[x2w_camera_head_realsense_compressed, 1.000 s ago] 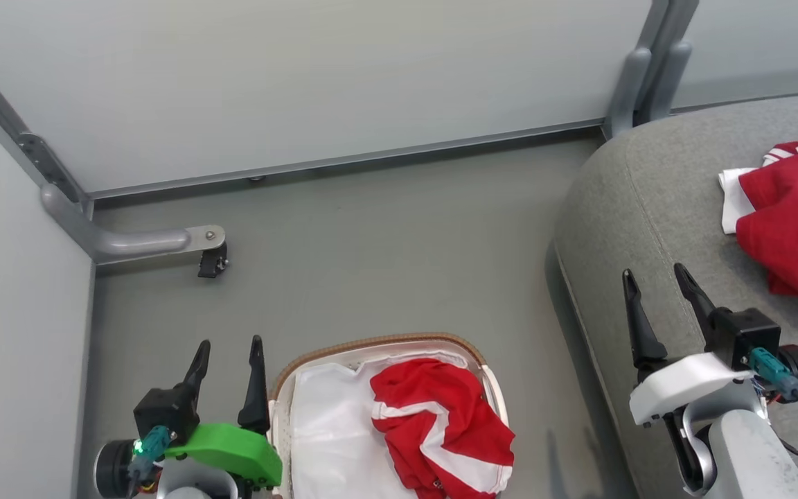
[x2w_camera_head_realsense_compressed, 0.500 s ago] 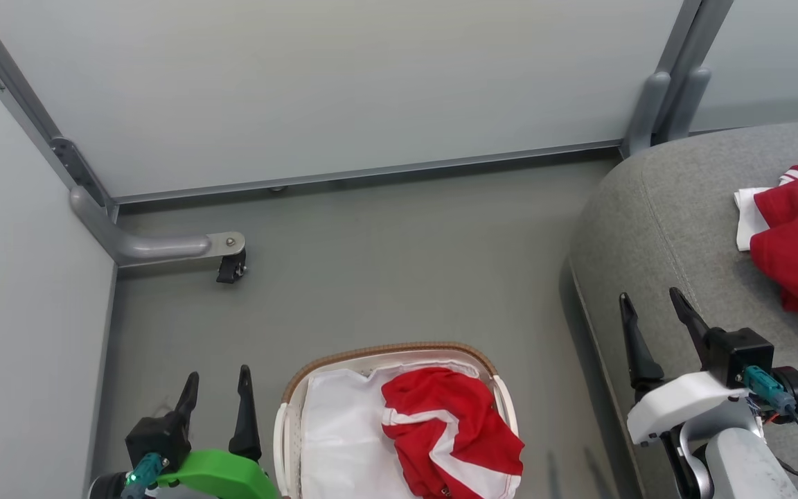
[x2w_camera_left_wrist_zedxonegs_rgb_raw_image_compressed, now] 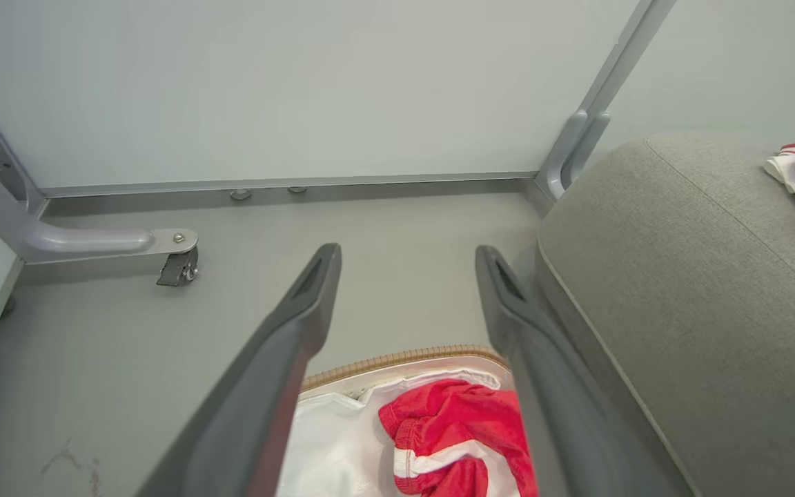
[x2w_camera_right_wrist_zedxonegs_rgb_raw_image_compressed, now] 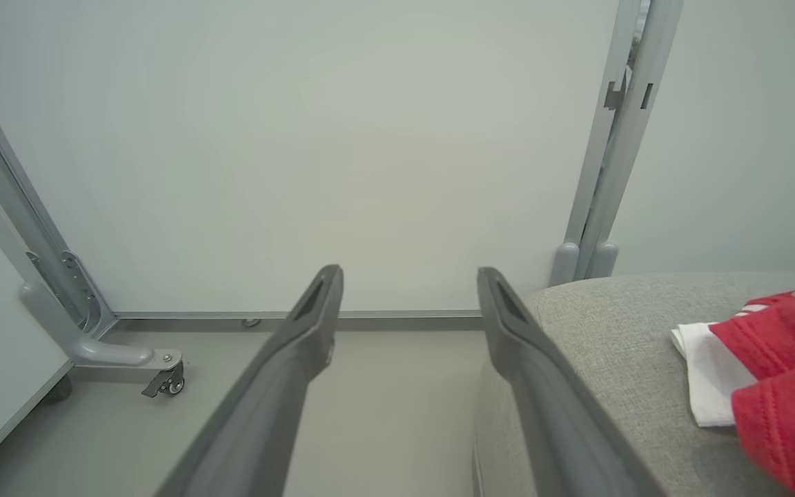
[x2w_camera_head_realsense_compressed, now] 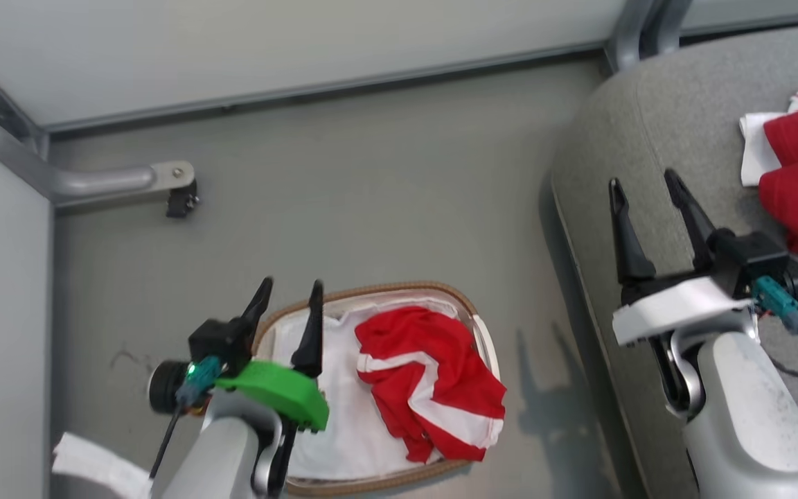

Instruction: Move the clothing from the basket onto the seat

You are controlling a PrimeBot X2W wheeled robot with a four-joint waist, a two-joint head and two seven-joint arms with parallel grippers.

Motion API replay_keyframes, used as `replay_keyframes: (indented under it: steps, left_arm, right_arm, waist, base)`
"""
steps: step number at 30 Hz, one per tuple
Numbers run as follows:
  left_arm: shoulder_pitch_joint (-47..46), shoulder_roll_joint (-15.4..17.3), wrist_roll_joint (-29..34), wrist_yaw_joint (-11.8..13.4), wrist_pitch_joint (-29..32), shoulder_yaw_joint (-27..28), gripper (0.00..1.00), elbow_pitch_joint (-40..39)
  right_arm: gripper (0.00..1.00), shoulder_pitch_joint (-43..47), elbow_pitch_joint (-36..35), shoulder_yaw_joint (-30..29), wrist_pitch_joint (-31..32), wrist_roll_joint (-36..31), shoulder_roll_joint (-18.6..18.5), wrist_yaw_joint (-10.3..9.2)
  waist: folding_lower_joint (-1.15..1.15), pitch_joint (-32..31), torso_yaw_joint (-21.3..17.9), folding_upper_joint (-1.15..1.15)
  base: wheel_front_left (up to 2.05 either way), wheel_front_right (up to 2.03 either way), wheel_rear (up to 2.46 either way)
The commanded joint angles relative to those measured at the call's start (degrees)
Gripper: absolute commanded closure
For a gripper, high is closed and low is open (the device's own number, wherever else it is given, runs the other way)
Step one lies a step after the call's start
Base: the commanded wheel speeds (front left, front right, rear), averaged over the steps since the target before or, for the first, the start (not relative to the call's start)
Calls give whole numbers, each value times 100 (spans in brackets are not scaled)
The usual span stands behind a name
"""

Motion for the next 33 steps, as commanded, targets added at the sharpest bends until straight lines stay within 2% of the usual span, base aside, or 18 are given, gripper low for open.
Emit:
replay_keyframes:
  steps: [1,11,17,33]
  left_arm:
    - [-266,23,-26,-35,5,-106,0,76]
    - [-1292,34,-285,-148,5,-888,0,976]
    - [-1770,34,-207,-221,4,-1417,0,1730]
    - [-2258,32,-366,-278,5,-2354,0,2875]
  right_arm:
    - [0,-165,-53,48,-1,4,-18,-7]
    - [0,-875,-434,342,-1,123,-16,-6]
    - [0,-1139,-628,487,-1,224,-14,-6]
    - [0,-1493,-841,573,-1,416,-14,-6]
  waist:
    - [0,746,-381,0]
    - [0,1806,-869,0]
    - [0,2404,-1097,0]
    - [0,3300,-1343,0]
  base:
    - [0,0,0]
    - [0,0,0]
    - [0,0,0]
    - [0,0,0]
